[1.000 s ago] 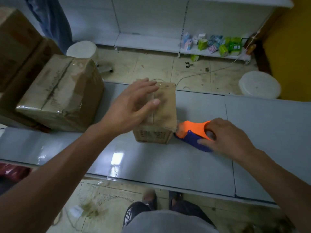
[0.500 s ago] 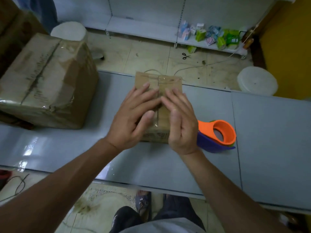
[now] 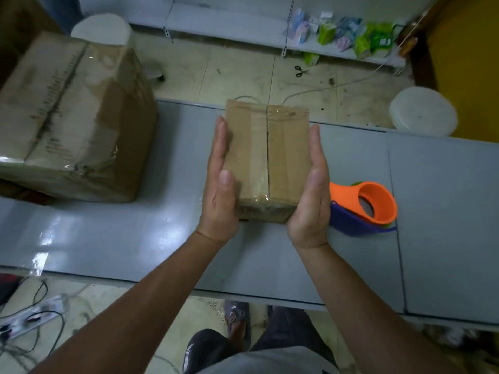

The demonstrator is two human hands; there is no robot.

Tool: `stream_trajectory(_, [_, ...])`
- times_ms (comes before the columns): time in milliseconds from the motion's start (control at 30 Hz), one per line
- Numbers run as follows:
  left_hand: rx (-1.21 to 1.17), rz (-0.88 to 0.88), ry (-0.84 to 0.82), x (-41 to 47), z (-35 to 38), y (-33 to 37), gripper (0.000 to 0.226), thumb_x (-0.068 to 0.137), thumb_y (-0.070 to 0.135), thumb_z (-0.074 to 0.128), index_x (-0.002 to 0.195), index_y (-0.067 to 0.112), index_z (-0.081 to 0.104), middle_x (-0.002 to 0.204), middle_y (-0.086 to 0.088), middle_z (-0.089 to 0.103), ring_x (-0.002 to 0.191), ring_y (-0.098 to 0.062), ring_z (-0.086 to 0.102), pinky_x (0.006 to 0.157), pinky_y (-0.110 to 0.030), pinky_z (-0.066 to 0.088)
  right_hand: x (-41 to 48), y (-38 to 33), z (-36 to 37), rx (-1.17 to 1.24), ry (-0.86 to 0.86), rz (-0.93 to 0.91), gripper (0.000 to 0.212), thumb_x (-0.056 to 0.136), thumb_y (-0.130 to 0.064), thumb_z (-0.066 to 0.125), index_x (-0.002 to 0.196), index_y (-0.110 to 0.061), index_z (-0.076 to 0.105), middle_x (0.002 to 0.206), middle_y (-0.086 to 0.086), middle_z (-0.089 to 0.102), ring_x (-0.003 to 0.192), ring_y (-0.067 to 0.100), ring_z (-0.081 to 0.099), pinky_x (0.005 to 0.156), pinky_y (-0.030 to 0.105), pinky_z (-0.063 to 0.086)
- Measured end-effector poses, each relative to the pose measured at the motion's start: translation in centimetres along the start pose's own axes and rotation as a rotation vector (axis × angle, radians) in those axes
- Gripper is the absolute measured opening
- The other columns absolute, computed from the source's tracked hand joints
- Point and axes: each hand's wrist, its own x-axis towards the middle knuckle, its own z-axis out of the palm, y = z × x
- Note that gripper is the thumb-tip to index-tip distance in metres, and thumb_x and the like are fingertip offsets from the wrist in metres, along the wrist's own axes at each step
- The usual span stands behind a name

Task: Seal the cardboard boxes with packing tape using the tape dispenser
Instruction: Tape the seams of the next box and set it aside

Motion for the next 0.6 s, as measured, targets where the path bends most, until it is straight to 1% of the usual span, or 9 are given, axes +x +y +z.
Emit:
stream_trajectory(100, [0.062, 0.019, -0.143, 0.2, -1.5, -0.6, 0.096, 0.092, 0.071, 0.031, 0.155, 0.003, 0.004, 0.163, -0.018, 0.007, 0.150, -0.034, 0.013, 0.115, -0.064, 0.022, -0.1, -0.3, -0.9, -0.071, -0.083, 0.037, 0.051, 0.103, -0.047, 0.023, 0.147, -0.022, 0.020, 0.160, 0.015, 0.015, 0.149, 0.025, 0.013, 0.120, 0.053, 0.014])
stream_trajectory(167, [0.209, 0.072, -0.200, 0.5, -2.5, -0.6, 0.095, 0.089, 0.075, 0.030, 0.155, 0.013, 0.002, 0.163, -0.014, 0.006, 0.150, -0.031, 0.013, 0.114, -0.062, 0.025, -0.1, -1.0, -1.1, -0.132, -0.094, 0.066, 0.044, 0.104, -0.041, 0.023, 0.146, -0.029, 0.019, 0.161, 0.011, 0.013, 0.149, 0.018, 0.012, 0.121, 0.047, 0.013])
stream_trajectory(233, [0.300, 0.101, -0.228, 0.5, -3.0, 0.0, 0.096, 0.086, 0.079, 0.029, 0.155, 0.019, 0.000, 0.164, -0.012, 0.004, 0.150, -0.028, 0.012, 0.113, -0.061, 0.027, -0.3, -1.8, -0.9, -0.164, -0.037, 0.109, 0.045, 0.104, -0.029, 0.021, 0.148, -0.022, 0.018, 0.160, 0.006, 0.017, 0.147, 0.008, 0.016, 0.122, 0.036, 0.015])
stream_trajectory(300, [0.384, 0.112, -0.269, 0.5, -3.6, 0.8, 0.100, 0.085, 0.080, 0.030, 0.156, 0.018, -0.003, 0.165, -0.009, 0.000, 0.152, -0.022, 0.008, 0.115, -0.058, 0.026, -0.2, -2.5, -0.7, -0.163, -0.012, 0.180, 0.051, 0.103, -0.028, 0.023, 0.151, -0.013, 0.018, 0.159, 0.000, 0.021, 0.142, -0.004, 0.021, 0.119, 0.022, 0.018])
stream_trajectory(333, [0.437, 0.122, -0.295, 0.6, -4.0, 1.2, 0.103, 0.084, 0.081, 0.031, 0.156, 0.017, -0.005, 0.165, -0.007, -0.002, 0.152, -0.019, 0.005, 0.117, -0.056, 0.024, -0.3, -2.9, -0.8, -0.163, -0.028, 0.219, 0.055, 0.102, -0.034, 0.024, 0.152, -0.013, 0.018, 0.158, -0.003, 0.021, 0.141, -0.006, 0.022, 0.119, 0.022, 0.019])
stream_trajectory(433, [0.583, 0.091, -0.385, 0.7, -5.1, 3.0, 0.111, 0.077, 0.088, 0.032, 0.155, 0.021, -0.009, 0.165, 0.002, -0.010, 0.150, -0.007, -0.003, 0.121, -0.047, 0.019, -0.9, -4.1, -2.2, -0.209, -0.081, 0.347, 0.075, 0.093, -0.063, 0.035, 0.154, -0.025, 0.012, 0.160, -0.009, 0.018, 0.144, 0.000, 0.020, 0.121, 0.038, 0.020])
stream_trajectory(500, [0.677, 0.060, -0.428, 0.6, -5.5, 4.4, 0.115, 0.071, 0.090, 0.037, 0.156, 0.025, -0.004, 0.163, 0.010, -0.013, 0.146, 0.002, -0.005, 0.122, -0.038, 0.015, -1.6, -5.4, -3.5, -0.351, -0.129, 0.308, 0.083, 0.086, -0.068, 0.046, 0.153, -0.030, 0.015, 0.159, -0.009, 0.022, 0.143, 0.003, 0.024, 0.119, 0.039, 0.025])
stream_trajectory(533, [0.717, 0.063, -0.441, 0.5, -5.5, 5.2, 0.113, 0.071, 0.087, 0.045, 0.156, 0.027, 0.001, 0.163, 0.012, -0.011, 0.144, 0.003, -0.003, 0.119, -0.033, 0.013, -1.7, -6.3, -4.1, -0.494, -0.186, 0.244, 0.083, 0.084, -0.066, 0.051, 0.152, -0.032, 0.019, 0.159, -0.009, 0.022, 0.143, 0.004, 0.024, 0.118, 0.036, 0.025])
stream_trajectory(600, [0.795, 0.126, -0.439, 0.3, -5.1, 6.6, 0.103, 0.074, 0.072, 0.061, 0.156, 0.029, 0.013, 0.164, 0.011, -0.006, 0.145, 0.000, -0.001, 0.113, -0.027, 0.010, -1.5, -7.8, -5.0, -0.869, -0.318, 0.099, 0.077, 0.084, -0.061, 0.057, 0.150, -0.033, 0.028, 0.160, -0.011, 0.018, 0.144, 0.006, 0.023, 0.115, 0.029, 0.026])
